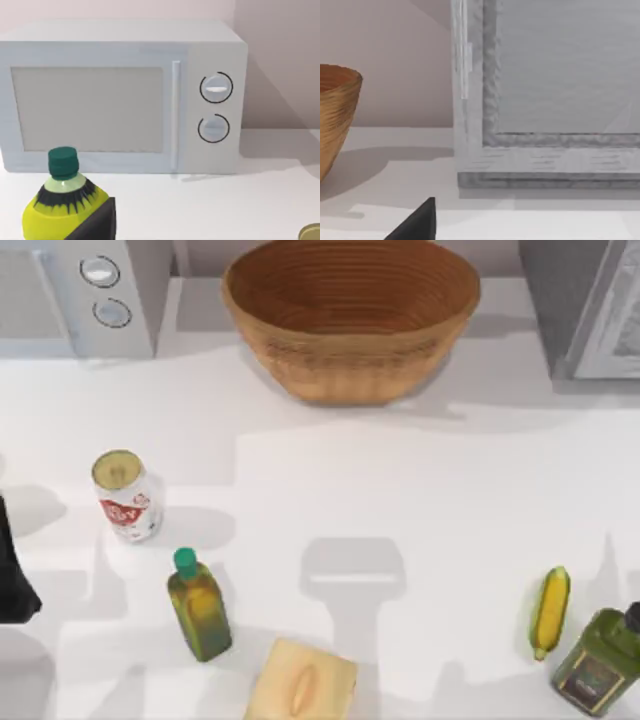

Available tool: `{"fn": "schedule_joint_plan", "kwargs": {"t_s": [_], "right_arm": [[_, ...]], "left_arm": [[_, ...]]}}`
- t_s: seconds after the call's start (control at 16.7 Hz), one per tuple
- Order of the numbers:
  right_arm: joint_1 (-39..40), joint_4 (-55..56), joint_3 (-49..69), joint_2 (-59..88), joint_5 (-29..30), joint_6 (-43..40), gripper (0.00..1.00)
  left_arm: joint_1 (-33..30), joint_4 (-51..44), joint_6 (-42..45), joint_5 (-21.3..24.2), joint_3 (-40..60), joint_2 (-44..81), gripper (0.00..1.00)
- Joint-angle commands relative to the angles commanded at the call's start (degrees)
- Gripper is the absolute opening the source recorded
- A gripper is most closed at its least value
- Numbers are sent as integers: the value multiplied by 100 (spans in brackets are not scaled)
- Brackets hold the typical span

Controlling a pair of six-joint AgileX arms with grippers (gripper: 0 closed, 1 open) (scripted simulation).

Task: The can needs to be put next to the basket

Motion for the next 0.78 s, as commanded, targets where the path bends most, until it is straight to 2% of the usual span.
{"fn": "schedule_joint_plan", "kwargs": {"t_s": [0.18,0.36,0.54,0.78], "right_arm": [[0,0,0,0,0,0,100],[0,0,0,0,0,0,100],[0,0,0,0,0,0,100],[0,0,0,0,0,0,100]], "left_arm": [[-14,-47,22,5,57,57,100],[-118,-467,218,24,594,595,100],[-271,-1218,570,27,1604,1685,100],[-524,-2546,1188,16,3362,3869,100]]}}
